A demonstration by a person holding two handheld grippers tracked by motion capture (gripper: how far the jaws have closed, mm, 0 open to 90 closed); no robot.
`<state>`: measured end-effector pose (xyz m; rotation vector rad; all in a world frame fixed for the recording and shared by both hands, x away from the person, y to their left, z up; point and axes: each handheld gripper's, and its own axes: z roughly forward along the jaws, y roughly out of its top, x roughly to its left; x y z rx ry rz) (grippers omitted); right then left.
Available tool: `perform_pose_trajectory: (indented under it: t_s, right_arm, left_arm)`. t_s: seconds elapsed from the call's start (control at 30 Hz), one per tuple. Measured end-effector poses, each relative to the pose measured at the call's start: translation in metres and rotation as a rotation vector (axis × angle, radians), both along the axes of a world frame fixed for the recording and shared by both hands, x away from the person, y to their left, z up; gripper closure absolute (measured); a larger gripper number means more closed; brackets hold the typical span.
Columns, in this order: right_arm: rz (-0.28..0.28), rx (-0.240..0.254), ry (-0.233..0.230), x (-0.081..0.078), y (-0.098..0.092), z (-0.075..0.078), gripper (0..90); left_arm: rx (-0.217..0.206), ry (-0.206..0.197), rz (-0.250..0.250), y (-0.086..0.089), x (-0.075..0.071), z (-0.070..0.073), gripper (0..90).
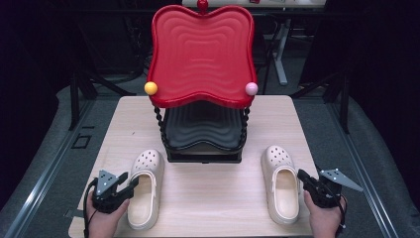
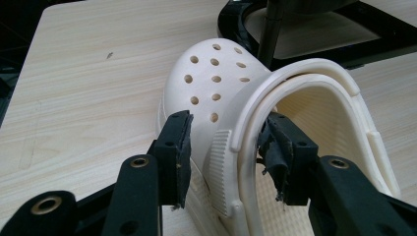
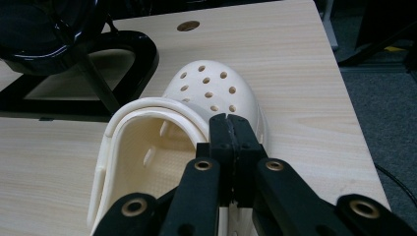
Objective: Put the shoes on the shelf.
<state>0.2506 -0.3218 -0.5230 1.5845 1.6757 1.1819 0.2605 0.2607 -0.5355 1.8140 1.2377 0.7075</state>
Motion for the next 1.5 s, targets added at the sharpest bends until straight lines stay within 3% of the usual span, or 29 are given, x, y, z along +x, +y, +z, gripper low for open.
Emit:
perform_pose_trajectory:
  t_s: [0.13, 0.37, 0.5, 0.63, 0.77, 1.3, 1.5]
  right_arm:
    - [-0.006, -0.016, -0.008, -0.002, 0.002, 0.001, 86.8]
    - [0.005, -0.108, -0.031, -0.011, 0.009, 0.006, 74.3]
    - [0.001, -0.173, 0.001, -0.009, 0.015, 0.003, 72.1]
    - [-0.003, -0.217, 0.054, -0.005, 0.021, -0.004, 70.4]
    - [-0.012, -0.243, 0.070, -0.003, 0.024, -0.006, 71.1]
    - [-0.020, -0.277, 0.081, -0.001, 0.027, -0.005, 75.5]
    - [-0.012, -0.260, 0.066, -0.002, 0.033, -0.003, 76.4]
  left_arm:
    - [0.001, 0.001, 0.001, 0.000, 0.000, 0.000, 55.2]
    - [-0.004, 0.003, 0.001, 0.000, 0.000, 0.000, 55.1]
    - [-0.005, 0.005, 0.003, 0.000, -0.001, 0.000, 55.2]
    - [-0.010, 0.003, 0.002, 0.000, 0.000, 0.000, 55.2]
    - [-0.014, 0.004, 0.001, 0.001, 0.000, 0.000, 55.1]
    - [-0.021, 0.006, 0.003, 0.001, 0.000, -0.001, 55.1]
    - [-0.021, 0.006, 0.002, 0.001, 0.000, 0.000, 55.1]
